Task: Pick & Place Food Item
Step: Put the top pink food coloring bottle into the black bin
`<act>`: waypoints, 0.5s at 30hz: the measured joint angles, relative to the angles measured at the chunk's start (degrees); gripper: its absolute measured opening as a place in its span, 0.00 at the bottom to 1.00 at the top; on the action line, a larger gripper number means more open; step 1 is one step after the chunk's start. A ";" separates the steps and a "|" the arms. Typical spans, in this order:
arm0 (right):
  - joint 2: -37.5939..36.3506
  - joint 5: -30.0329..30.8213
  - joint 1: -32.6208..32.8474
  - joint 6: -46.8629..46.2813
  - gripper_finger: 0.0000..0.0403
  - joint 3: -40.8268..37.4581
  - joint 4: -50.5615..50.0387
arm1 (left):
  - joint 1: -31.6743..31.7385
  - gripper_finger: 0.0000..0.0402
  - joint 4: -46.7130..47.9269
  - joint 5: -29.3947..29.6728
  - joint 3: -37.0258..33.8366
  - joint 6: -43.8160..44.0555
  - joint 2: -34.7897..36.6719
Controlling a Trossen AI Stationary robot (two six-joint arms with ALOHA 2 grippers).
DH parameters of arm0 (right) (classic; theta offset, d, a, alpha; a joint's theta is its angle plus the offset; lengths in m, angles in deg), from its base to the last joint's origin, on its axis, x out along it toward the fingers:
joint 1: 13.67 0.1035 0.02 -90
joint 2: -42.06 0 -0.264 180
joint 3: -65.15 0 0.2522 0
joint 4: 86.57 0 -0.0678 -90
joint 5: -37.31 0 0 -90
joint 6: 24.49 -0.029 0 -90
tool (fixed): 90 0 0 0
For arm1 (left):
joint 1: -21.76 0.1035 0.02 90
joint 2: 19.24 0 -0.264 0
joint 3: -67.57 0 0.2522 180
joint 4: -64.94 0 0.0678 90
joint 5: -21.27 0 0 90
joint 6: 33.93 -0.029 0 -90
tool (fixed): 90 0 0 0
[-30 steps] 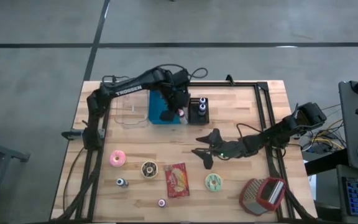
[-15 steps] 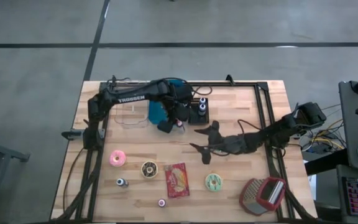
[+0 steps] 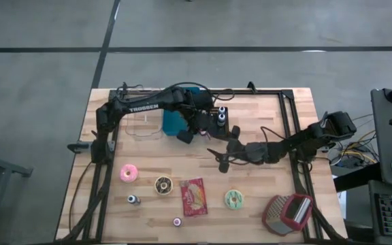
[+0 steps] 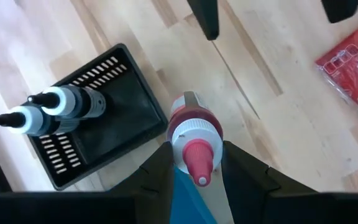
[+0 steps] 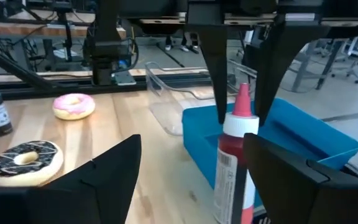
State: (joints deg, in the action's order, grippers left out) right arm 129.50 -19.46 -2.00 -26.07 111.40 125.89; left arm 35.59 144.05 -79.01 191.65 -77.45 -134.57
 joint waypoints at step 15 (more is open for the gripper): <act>0.00 -0.09 -4.39 1.82 0.60 0.00 0.10 | -0.14 0.28 -1.94 -0.20 -0.02 -1.07 0.00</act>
State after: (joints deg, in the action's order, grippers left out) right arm 129.50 -19.55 -6.39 -24.25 111.40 125.99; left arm 35.45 142.12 -79.21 191.63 -78.52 -134.57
